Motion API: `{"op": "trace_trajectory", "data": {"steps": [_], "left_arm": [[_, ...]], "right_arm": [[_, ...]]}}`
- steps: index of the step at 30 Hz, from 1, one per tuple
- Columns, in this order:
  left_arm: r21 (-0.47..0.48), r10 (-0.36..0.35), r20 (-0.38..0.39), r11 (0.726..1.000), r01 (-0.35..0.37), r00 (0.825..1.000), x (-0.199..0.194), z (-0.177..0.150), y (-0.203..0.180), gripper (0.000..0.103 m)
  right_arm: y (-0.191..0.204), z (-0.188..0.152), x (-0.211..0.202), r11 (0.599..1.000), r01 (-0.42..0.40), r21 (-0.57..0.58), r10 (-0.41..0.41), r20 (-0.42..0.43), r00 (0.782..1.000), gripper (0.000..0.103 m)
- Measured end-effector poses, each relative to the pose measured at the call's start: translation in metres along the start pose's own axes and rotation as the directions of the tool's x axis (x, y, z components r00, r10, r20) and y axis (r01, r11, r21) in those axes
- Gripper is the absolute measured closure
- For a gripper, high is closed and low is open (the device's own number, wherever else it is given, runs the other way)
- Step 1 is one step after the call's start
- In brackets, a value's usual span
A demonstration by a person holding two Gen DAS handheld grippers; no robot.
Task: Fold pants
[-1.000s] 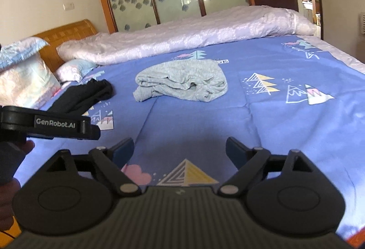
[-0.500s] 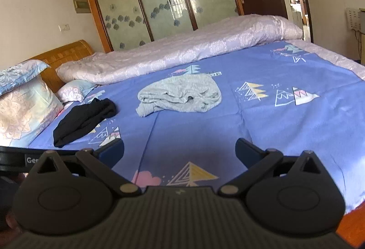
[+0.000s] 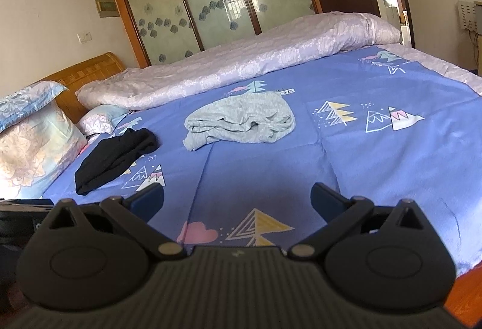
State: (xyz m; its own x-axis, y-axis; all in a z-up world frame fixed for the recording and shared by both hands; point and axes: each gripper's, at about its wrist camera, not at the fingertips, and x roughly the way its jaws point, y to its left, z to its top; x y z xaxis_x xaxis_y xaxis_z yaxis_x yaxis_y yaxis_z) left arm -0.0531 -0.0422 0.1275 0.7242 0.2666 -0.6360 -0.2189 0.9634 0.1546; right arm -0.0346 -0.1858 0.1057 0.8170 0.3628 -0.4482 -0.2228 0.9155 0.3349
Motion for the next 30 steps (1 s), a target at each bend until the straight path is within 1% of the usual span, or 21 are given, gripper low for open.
{"op": "trace_trajectory", "data": {"steps": [9,30], "left_arm": [[0.007,0.014,-0.019,1.0,-0.014,1.0,0.0055,-0.0022,0.0004,0.0],[0.01,0.022,-0.032,1.0,-0.022,0.999,0.0089,-0.0038,0.0019,0.0]], "right_arm": [[-0.0006,-0.0028,0.003,1.0,-0.001,0.007,0.001,-0.026,1.0,0.0],[-0.0023,-0.0047,0.0041,1.0,-0.002,0.012,0.002,-0.043,0.999,0.0]]}}
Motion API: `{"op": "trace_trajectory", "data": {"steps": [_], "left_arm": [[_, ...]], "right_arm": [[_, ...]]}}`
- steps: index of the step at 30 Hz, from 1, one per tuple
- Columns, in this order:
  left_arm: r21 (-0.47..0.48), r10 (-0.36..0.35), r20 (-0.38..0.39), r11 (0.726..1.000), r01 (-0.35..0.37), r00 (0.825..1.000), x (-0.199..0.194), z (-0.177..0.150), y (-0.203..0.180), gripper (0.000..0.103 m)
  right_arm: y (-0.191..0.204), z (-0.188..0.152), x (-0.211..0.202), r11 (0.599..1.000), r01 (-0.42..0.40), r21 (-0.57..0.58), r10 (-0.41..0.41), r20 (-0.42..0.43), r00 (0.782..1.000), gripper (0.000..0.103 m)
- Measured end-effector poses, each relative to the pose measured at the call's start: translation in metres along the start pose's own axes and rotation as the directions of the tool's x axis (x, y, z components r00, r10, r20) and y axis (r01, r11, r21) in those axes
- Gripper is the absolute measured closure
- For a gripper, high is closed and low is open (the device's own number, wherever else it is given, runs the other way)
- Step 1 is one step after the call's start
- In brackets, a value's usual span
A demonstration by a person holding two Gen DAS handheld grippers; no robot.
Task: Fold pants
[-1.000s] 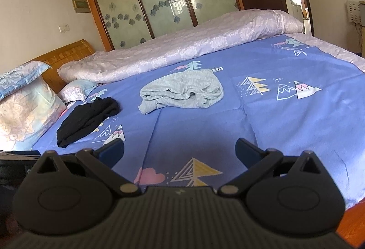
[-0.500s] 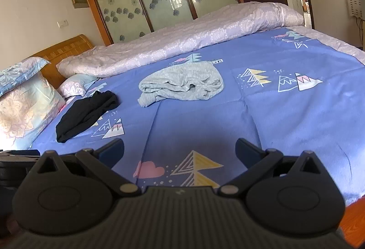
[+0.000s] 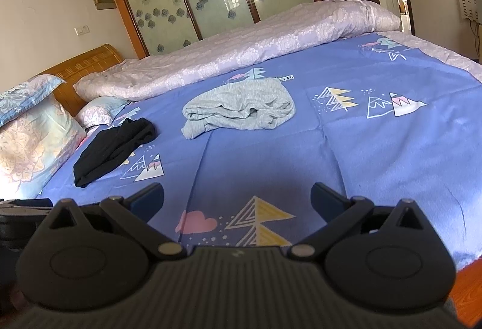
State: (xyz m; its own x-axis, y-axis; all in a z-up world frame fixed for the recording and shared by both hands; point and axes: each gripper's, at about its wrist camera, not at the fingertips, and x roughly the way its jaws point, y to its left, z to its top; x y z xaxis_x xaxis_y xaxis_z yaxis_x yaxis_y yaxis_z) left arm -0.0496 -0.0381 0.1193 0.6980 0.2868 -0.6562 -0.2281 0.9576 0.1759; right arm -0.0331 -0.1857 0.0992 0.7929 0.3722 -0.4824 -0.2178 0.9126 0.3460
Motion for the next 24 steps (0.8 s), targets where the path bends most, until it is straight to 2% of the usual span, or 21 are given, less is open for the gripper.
{"op": "trace_trajectory", "data": {"steps": [24], "left_arm": [[0.006,0.005,-0.008,1.0,-0.005,1.0,0.0043,-0.0003,0.0009,0.0]], "right_arm": [[-0.0001,0.0024,-0.0028,1.0,0.013,-0.003,-0.013,0.025,1.0,0.0]]}}
